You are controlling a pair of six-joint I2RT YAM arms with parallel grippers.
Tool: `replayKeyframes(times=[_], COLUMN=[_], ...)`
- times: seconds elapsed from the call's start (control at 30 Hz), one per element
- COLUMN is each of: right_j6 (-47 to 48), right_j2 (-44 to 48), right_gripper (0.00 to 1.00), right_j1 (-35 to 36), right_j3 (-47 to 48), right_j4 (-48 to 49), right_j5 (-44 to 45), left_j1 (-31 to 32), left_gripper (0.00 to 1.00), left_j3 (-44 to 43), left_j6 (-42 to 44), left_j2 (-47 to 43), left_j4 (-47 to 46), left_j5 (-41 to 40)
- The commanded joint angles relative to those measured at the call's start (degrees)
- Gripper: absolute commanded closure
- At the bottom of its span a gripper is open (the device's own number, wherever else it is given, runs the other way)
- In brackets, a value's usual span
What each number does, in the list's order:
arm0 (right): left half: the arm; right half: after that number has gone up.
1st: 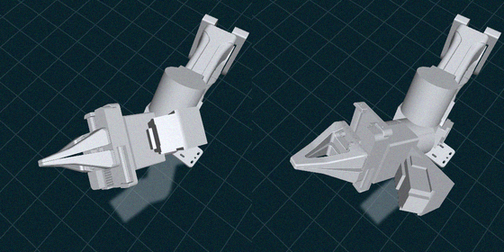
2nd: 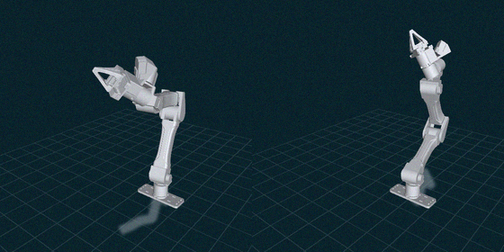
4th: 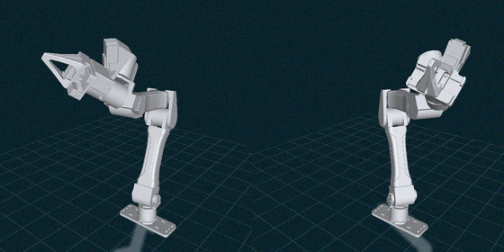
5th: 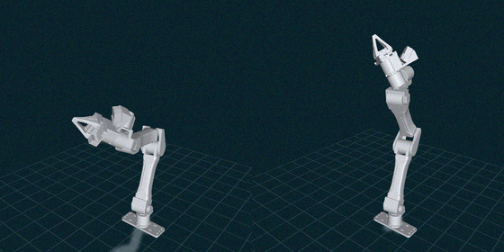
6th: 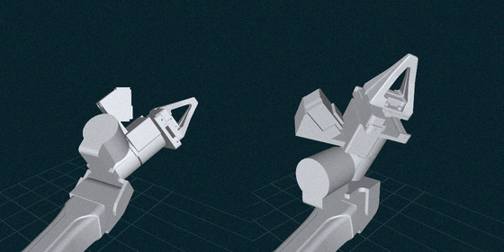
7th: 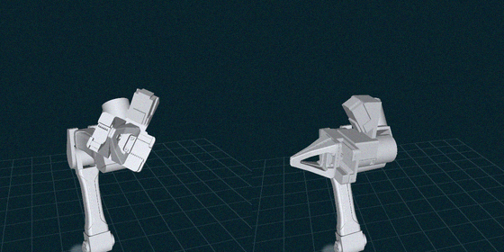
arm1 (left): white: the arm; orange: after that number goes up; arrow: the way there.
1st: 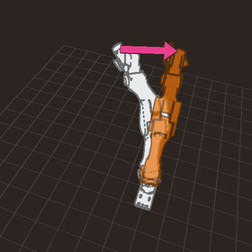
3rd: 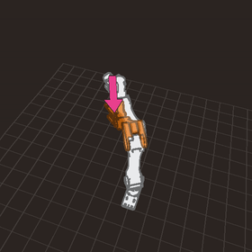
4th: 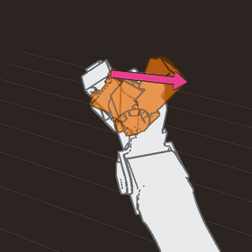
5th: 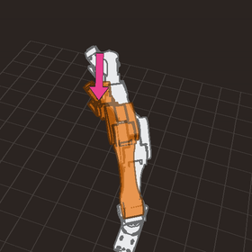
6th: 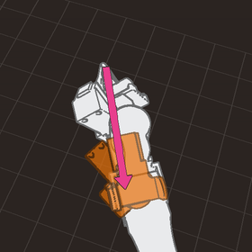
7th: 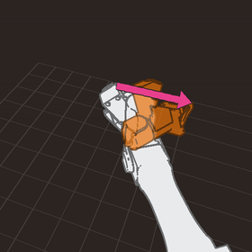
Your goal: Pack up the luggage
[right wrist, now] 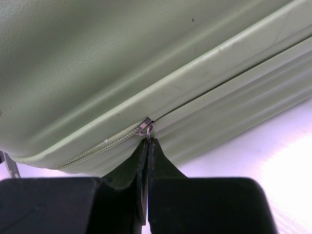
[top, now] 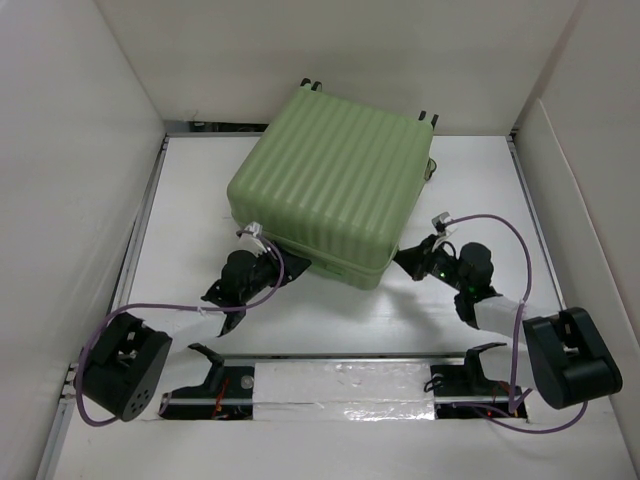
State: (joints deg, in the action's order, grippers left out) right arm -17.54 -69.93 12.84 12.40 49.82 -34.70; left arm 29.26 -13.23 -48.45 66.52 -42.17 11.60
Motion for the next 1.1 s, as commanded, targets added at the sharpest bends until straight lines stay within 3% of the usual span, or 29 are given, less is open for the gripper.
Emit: replayKeyframes(times=[0.0,0.13,0.17,0.27,0.3,0.43,0.53,0.63,0.77,1.0,1.03,1.07], right_j6=[-0.7,-2.1,-2.5,-2.3,-2.5,-7.5,-12.0,-16.4,-16.1,-12.3,-12.4,-12.5], right_j2=[1.5,7.3,9.1,17.1,21.3,29.2,31.5,29.4,16.5,-0.9,-1.0,-0.7], right_gripper=[1.0,1.0,1.0,1.0,1.0,1.0,1.0,1.0,1.0,1.0,1.0,1.0], right_j1=[1.7,6.1,10.3,18.6,24.4,35.3,43.5,51.6,59.1,59.8,59.1,59.1], right_j3=[0.7,-1.7,-1.8,-0.3,0.3,2.9,2.2,2.8,9.2,23.9,24.2,23.7], right_j4=[6.5,0.6,-2.2,-16.6,-24.7,-42.4,-45.2,-44.1,-38.4,-35.1,-35.1,-35.1], right_j5=[3.6,8.9,10.8,21.2,27.9,37.2,40.8,44.5,51.2,61.8,62.1,61.5], left_j1=[0.8,2.7,3.4,4.8,4.8,7.0,7.7,9.8,13.5,16.9,16.2,14.6], left_gripper=[0.63,0.79,0.84,0.88,0.89,0.92,0.94,0.97,1.0,1.0,0.96,0.8], left_j3=[-2.3,-3.5,-4.0,-5.4,-5.8,-9.2,-10.4,-11.9,-15.0,-16.5,-15.9,-14.3], left_j6=[-0.1,-0.5,-0.6,-1.5,-1.6,-1.3,-1.2,-1.4,-1.3,0.2,0.9,2.6], left_j2=[1.1,3.2,3.5,4.6,4.8,6.4,7.8,10.2,13.7,14.0,10.5,8.0], left_j4=[-5.6,-7.0,-7.0,-8.4,-8.8,-8.9,-9.5,-10.6,-11.4,-9.0,-6.1,-4.0], left_j5=[0.2,-1.4,-1.8,-3.2,-3.9,-5.7,-5.9,-6.1,-6.2,-8.2,-9.1,-10.4])
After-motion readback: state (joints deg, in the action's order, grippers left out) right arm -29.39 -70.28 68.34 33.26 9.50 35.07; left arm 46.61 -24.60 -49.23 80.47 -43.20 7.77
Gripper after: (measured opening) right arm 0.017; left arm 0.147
